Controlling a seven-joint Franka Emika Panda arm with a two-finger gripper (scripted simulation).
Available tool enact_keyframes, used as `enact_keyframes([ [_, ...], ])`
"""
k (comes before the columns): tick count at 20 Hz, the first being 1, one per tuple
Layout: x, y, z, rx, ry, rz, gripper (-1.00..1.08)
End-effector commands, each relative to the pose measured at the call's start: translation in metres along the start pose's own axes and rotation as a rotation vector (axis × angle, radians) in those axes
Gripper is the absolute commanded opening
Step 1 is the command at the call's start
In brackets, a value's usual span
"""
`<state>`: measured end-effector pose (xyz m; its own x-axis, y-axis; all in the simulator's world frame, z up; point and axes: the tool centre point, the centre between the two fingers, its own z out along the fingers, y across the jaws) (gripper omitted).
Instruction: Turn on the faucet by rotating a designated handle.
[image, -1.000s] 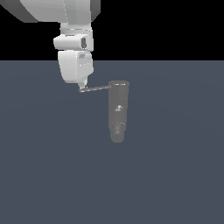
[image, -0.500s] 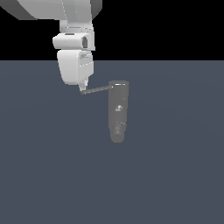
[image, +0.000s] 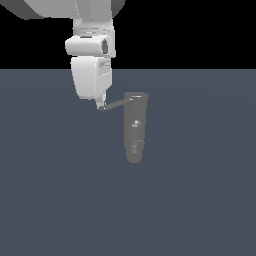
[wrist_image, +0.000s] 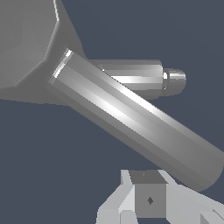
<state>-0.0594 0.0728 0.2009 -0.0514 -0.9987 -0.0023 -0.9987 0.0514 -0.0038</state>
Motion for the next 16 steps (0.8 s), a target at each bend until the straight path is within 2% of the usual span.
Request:
enact_keyframes([
  [1,0.011,0.007,0.0,-0.002,0.002,0.009,-1.0],
  [16,0.045,0.044,0.0,-0.004,0.002,0.005,-1.0],
])
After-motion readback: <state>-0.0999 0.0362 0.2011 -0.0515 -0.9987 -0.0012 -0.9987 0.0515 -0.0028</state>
